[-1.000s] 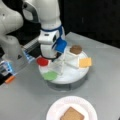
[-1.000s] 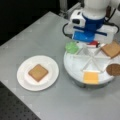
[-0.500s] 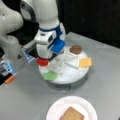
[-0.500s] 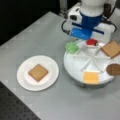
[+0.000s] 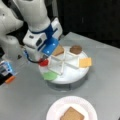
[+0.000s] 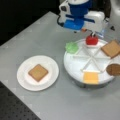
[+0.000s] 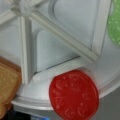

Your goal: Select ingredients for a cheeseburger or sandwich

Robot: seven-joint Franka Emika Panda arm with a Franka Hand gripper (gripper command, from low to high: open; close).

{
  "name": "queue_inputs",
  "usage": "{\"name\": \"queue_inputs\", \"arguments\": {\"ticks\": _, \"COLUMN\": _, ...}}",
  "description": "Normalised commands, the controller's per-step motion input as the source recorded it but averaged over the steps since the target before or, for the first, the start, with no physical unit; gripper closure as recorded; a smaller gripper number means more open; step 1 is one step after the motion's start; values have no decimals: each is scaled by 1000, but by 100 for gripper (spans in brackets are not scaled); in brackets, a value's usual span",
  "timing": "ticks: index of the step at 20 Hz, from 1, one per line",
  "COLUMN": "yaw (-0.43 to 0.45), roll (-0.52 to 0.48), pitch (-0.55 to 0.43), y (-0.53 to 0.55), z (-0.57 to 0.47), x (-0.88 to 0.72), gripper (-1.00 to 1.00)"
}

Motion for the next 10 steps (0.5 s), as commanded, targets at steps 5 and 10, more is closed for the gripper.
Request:
{"name": "queue_inputs", "arguments": {"ticks": 5, "yaw": -18, "roll": 473, "pitch": 98, "y": -156, "z": 102, "x": 137, "gripper": -100}}
{"name": "queue_inputs", "arguments": {"ticks": 10, "yaw": 5, "roll": 578, "pitch": 56, "y": -201, "z": 18, "x": 136, "gripper": -100}}
